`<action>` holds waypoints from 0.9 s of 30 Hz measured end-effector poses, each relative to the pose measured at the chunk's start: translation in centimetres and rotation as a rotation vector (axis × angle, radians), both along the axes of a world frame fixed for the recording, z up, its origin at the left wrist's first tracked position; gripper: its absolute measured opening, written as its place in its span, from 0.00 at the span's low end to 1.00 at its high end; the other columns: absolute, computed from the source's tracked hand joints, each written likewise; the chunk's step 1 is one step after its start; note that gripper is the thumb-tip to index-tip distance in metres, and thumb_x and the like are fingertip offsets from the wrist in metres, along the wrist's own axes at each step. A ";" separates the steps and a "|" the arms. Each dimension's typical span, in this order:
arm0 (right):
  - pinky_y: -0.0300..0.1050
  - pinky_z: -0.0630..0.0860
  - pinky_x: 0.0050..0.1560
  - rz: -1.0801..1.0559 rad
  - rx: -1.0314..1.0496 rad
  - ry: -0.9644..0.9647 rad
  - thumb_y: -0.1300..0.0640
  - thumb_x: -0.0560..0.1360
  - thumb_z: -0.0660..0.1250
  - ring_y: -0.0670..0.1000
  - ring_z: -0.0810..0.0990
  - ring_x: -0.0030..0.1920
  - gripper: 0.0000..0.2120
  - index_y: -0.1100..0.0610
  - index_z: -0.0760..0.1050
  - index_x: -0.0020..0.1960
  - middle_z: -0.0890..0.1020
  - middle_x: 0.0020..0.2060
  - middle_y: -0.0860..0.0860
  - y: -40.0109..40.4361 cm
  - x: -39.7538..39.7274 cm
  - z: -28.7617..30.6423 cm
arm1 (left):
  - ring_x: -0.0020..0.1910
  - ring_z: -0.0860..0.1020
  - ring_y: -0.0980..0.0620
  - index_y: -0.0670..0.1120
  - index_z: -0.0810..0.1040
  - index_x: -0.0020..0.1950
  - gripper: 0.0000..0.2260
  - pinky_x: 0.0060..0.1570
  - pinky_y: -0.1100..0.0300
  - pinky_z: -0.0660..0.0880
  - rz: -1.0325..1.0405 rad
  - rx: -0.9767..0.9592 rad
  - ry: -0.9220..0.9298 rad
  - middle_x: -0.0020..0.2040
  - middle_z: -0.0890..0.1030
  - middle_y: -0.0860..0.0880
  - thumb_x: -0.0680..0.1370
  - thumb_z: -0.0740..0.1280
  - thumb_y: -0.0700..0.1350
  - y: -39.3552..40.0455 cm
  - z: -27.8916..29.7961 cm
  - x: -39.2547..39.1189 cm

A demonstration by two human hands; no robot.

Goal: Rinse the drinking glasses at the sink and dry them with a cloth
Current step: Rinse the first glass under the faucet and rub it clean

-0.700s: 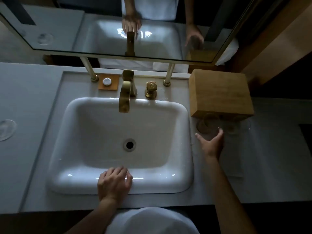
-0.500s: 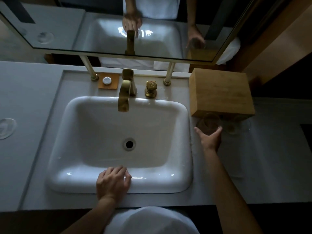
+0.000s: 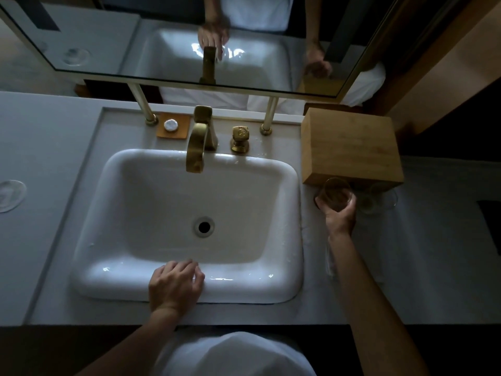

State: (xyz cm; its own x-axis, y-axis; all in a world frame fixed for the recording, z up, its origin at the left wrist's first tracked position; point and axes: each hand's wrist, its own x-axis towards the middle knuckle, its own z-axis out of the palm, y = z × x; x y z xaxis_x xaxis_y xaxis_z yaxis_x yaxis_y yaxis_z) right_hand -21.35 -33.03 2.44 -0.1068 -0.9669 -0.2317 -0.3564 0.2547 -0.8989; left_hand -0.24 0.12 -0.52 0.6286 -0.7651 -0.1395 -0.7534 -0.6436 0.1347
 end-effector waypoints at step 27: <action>0.52 0.80 0.57 0.454 -0.039 0.049 0.50 0.58 0.84 0.50 0.80 0.60 0.43 0.52 0.70 0.69 0.80 0.60 0.49 10.6 1.1 3.5 | 0.47 0.82 0.48 0.53 0.83 0.46 0.22 0.47 0.54 0.72 -0.132 0.024 0.087 0.47 0.86 0.55 0.77 0.51 0.60 1.4 -0.5 1.5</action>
State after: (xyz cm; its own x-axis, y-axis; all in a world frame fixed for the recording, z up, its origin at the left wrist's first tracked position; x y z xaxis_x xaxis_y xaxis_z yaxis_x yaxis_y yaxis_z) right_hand -20.24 -22.41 5.95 0.3197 -0.9264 -0.1990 -0.4661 0.0291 -0.8843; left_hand 1.23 1.49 -1.05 0.5072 -0.8363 -0.2080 -0.8181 -0.5431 0.1889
